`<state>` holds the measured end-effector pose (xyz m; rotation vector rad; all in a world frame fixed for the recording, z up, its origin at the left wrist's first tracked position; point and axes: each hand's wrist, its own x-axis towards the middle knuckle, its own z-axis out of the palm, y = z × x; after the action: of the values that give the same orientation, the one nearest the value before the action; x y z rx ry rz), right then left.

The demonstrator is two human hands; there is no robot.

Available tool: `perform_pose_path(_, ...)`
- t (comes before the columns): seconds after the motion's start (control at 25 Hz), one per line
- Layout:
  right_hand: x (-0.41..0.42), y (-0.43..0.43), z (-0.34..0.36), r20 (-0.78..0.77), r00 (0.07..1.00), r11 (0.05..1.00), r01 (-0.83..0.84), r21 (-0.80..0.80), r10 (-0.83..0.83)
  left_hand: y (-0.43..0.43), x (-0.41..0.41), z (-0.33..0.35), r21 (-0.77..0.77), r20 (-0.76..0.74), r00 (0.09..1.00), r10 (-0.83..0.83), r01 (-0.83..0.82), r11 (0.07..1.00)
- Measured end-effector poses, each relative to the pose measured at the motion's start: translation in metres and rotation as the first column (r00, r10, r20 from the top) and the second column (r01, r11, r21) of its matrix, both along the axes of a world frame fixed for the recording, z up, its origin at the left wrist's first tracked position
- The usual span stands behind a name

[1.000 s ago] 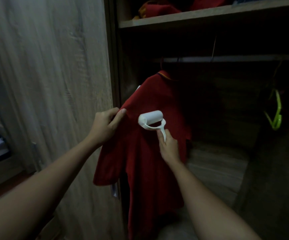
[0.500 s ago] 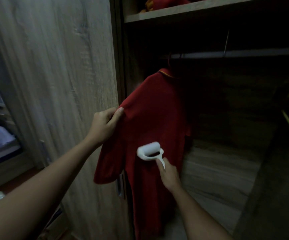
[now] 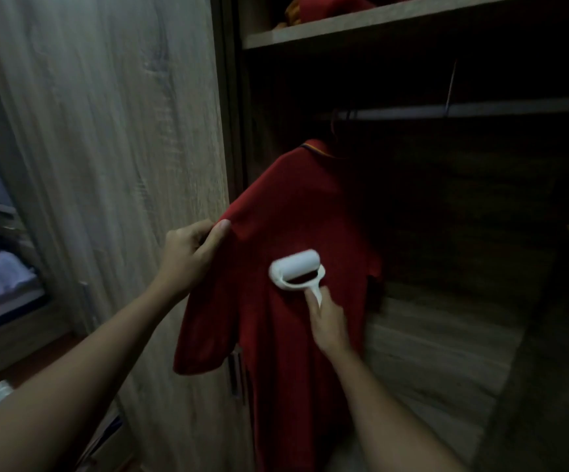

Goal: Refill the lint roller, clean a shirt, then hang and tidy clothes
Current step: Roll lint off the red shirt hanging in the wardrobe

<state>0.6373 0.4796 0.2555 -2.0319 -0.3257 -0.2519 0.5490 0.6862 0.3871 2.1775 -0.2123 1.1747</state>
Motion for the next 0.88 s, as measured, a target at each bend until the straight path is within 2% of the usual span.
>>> perform_pose_path(0.12, -0.013, -0.001, -0.045, -0.123, 0.992, 0.998, -0.033, -0.054, 0.027, -0.002, 0.0, -0.003, -0.016, -0.028, 1.0, -0.013, 0.012, 1.0)
perform_pose_path(0.24, -0.02, -0.002, -0.054, -0.174, 0.984, 0.997, -0.054, -0.048, 0.045, -0.003, 0.0, -0.006, -0.035, -0.049, 0.999, -0.022, 0.02, 0.999)
perform_pose_path(0.56, 0.011, -0.001, 0.038, 0.026, 0.999, 0.999, -0.041, 0.015, 0.041, -0.005, -0.002, -0.009, -0.057, -0.044, 0.999, -0.006, 0.004, 0.998)
perform_pose_path(0.88, 0.031, -0.005, 0.081, 0.142, 0.99, 0.997, -0.026, 0.075, 0.015, 0.003, 0.003, -0.011, -0.097, -0.058, 0.998, 0.026, -0.032, 0.995)
